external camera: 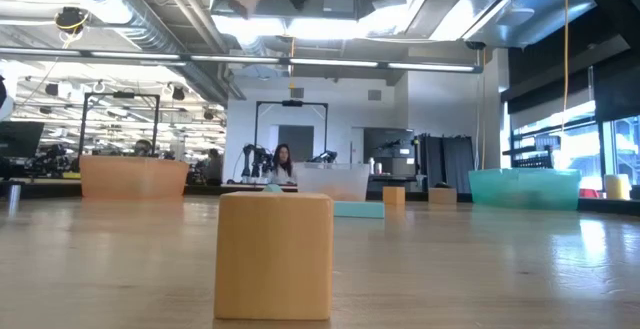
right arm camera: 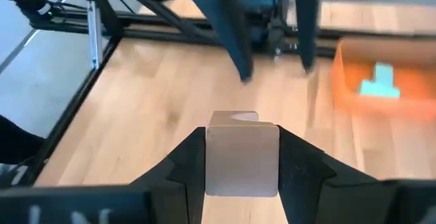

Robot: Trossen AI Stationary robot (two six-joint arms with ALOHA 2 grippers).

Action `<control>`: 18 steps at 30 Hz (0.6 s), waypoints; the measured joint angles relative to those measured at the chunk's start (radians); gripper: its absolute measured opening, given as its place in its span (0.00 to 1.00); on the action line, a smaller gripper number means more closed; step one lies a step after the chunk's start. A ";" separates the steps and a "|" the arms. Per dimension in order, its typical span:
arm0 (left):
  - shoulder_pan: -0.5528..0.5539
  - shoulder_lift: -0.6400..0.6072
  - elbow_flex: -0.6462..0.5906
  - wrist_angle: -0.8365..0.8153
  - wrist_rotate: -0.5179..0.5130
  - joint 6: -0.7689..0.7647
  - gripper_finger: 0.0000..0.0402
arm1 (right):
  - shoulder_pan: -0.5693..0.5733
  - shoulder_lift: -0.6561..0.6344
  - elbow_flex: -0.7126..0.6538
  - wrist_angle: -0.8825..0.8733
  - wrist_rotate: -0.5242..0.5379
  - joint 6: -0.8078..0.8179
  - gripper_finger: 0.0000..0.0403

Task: Sort & place blocks by color
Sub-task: Put the brown block into the blue bin

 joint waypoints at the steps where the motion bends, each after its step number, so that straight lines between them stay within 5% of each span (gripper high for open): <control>1: -0.001 0.000 0.000 -0.004 -0.018 0.000 0.37 | -0.005 -0.006 0.000 -0.020 0.005 0.013 0.33; 18: -0.001 -0.005 0.000 -0.016 -0.087 -0.017 0.38 | -0.137 -0.036 0.000 -0.548 0.575 0.356 0.33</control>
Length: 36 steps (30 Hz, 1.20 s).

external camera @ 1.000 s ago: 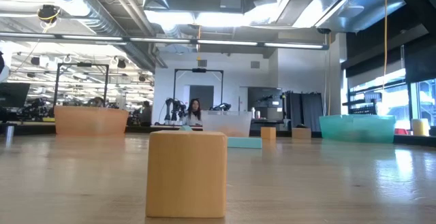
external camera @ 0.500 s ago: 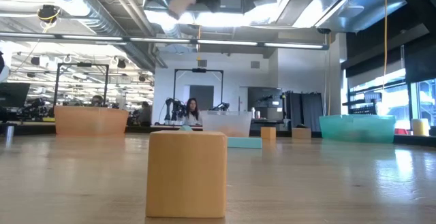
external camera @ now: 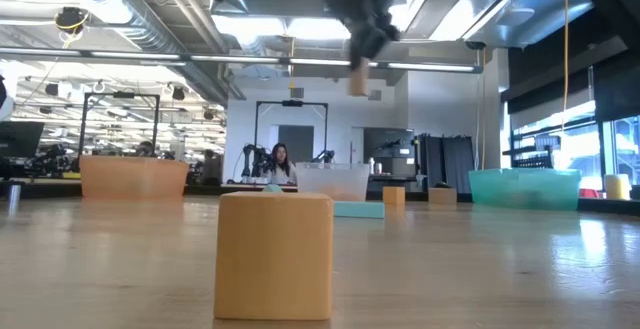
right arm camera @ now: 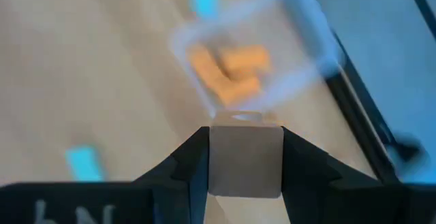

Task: Sort & place blocks by color
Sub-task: Put the brown block into the blue bin

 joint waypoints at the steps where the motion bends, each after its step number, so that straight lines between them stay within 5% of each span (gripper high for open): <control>1: 0.000 0.000 0.000 0.000 0.000 -0.007 0.38 | -0.012 0.000 0.000 -0.046 0.034 0.034 0.33; 6: 0.000 0.000 0.000 0.000 -0.001 -0.010 0.38 | -0.085 -0.001 -0.012 -0.181 0.133 0.162 0.33; 12: 0.000 0.000 0.000 -0.001 -0.048 -0.010 0.38 | -0.178 -0.006 -0.018 -0.185 0.107 0.219 0.33; 25: 0.069 0.000 0.000 -0.001 -0.051 -0.036 0.38 | -0.385 -0.006 -0.018 -0.185 0.081 0.137 0.33; 36: 0.211 0.000 0.000 0.004 -0.048 -0.092 0.38 | -0.444 -0.085 -0.018 -0.185 0.055 0.076 0.33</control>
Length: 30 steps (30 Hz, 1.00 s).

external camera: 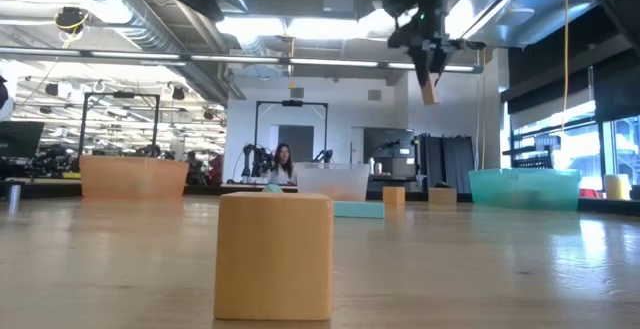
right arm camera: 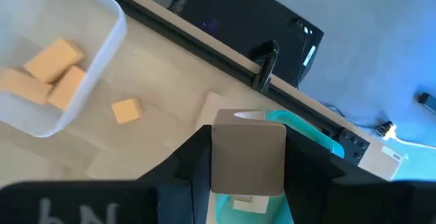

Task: Sort & place blocks by color
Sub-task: Put the brown block into the blue bin

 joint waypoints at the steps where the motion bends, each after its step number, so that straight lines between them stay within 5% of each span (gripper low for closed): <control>1: 0.011 0.000 0.000 0.000 0.001 0.000 0.38 | 0.001 -0.017 0.000 0.000 0.000 0.004 0.33; 6: 0.048 0.000 0.000 0.000 0.002 0.000 0.38 | 0.001 -0.111 -0.067 0.004 0.005 0.034 0.33; 20: 0.107 0.001 0.000 0.005 0.077 0.026 0.38 | -0.027 -0.495 -0.794 0.147 0.098 0.300 0.33; 30: 0.153 0.009 0.001 0.022 0.362 0.070 0.38 | -0.092 -0.479 -1.066 0.425 0.096 0.293 0.33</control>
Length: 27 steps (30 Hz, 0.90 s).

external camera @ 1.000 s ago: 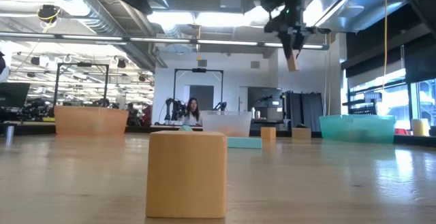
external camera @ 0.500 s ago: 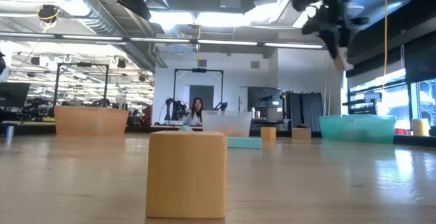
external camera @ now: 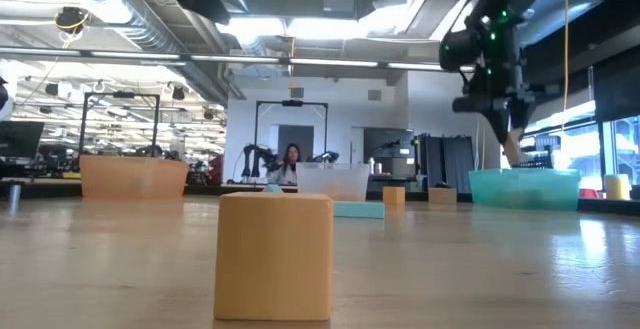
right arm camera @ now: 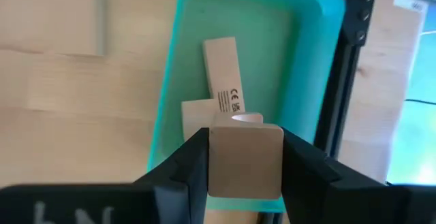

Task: Sort & place blocks by color
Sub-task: Put the brown block into the blue bin, then put the blue block into the orange bin

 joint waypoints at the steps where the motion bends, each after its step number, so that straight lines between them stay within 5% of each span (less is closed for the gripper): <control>1: 0.006 0.000 0.000 0.003 0.034 0.000 0.38 | -0.005 0.001 -0.019 0.018 0.000 0.000 0.33; 6: 0.033 0.000 0.000 0.003 0.143 -0.007 0.38 | -0.033 0.001 -0.098 0.124 -0.003 -0.007 0.33; 12: 0.056 0.000 0.000 0.003 0.144 -0.012 0.38 | -0.056 0.001 -0.137 0.193 -0.032 -0.030 0.33; 20: 0.075 0.000 0.000 0.002 0.144 -0.019 0.38 | -0.056 0.001 -0.143 0.209 -0.037 -0.027 0.48; 27: 0.075 0.000 0.000 0.001 0.143 -0.019 0.38 | -0.056 0.000 -0.113 0.206 -0.048 -0.047 0.49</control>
